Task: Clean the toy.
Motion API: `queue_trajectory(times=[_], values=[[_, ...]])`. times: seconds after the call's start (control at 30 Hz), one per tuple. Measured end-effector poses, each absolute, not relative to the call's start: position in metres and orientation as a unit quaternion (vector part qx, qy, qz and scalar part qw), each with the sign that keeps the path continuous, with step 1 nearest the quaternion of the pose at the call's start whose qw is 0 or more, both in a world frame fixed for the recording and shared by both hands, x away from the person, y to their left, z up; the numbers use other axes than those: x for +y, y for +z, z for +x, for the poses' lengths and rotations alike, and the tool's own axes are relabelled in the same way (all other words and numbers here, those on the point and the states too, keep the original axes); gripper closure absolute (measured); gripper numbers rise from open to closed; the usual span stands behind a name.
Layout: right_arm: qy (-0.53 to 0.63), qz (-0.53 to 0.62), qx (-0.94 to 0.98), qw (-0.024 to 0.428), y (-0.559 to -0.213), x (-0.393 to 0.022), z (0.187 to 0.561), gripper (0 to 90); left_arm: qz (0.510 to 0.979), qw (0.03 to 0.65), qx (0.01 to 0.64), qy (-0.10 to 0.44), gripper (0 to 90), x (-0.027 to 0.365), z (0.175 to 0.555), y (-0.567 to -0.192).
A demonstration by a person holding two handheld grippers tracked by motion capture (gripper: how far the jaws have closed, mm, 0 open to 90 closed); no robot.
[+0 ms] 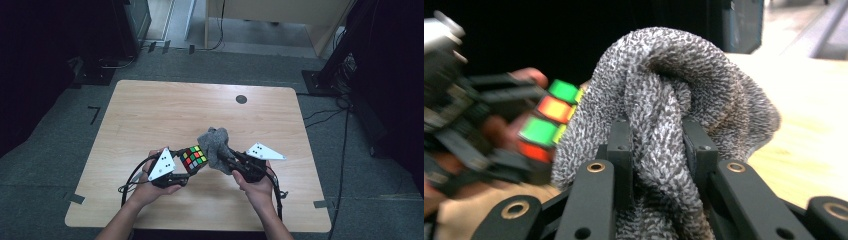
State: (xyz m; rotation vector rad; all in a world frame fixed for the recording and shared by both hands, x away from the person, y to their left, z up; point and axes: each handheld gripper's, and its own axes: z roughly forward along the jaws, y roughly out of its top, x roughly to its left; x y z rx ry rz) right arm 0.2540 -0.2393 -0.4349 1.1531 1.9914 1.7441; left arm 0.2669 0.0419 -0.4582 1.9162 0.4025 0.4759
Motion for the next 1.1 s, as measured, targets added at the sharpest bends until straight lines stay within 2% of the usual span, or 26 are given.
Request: queue_trajectory(times=[0.23, 0.6, 0.87, 1.1], values=[[0.617, 0.334, 0.705, 0.107, -0.425, -0.217, 0.241, 72.1, 0.808, 0.532, 0.157, 0.197, 34.6, 0.035, 0.263, -0.459], [0.586, 0.397, 0.696, 0.123, -0.442, -0.237, 0.257, 72.3, 0.798, 0.544, 0.170, 0.198, 34.6, 0.045, 0.267, -0.455], [0.617, 0.352, 0.695, 0.111, -0.428, -0.223, 0.244, 72.2, 0.813, 0.527, 0.155, 0.195, 34.6, 0.033, 0.263, -0.461], [0.602, 0.358, 0.704, 0.116, -0.438, -0.222, 0.248, 72.1, 0.807, 0.536, 0.158, 0.189, 34.6, 0.037, 0.263, -0.459]])
